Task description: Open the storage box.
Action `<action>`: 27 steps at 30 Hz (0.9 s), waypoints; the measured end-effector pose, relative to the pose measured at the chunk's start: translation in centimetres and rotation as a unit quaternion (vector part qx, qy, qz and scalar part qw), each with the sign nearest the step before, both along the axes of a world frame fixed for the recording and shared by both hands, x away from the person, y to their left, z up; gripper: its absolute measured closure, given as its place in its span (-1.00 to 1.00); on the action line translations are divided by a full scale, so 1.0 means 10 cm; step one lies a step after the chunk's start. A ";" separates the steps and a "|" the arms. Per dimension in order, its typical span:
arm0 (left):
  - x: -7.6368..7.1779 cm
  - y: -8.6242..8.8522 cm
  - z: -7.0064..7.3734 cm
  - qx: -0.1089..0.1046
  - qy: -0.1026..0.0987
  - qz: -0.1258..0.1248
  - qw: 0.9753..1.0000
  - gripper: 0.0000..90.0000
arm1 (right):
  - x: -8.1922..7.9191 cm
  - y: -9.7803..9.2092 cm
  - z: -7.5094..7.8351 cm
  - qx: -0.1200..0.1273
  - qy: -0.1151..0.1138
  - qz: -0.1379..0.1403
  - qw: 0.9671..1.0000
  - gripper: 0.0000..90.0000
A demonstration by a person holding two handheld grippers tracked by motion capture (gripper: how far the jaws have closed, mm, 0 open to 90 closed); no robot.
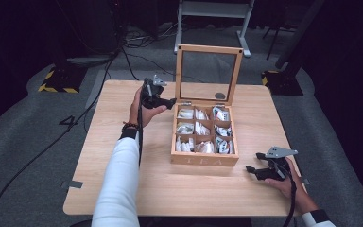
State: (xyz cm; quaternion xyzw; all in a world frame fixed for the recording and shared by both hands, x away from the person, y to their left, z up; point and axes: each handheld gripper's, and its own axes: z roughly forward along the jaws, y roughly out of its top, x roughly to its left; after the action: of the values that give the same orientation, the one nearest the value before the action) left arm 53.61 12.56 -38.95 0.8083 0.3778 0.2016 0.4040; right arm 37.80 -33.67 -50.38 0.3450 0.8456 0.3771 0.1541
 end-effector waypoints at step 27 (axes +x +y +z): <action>-1.31 0.59 -0.51 0.111 -0.009 -0.067 0.992 -0.63 | -0.04 0.02 0.20 0.007 -0.018 0.008 1.000 -0.29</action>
State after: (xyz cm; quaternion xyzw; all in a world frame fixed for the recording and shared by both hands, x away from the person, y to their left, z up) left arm 40.51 18.49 -44.04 0.8698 0.2945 0.2223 0.3276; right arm 37.35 -33.48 -48.42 0.3325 0.8428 0.3904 0.1635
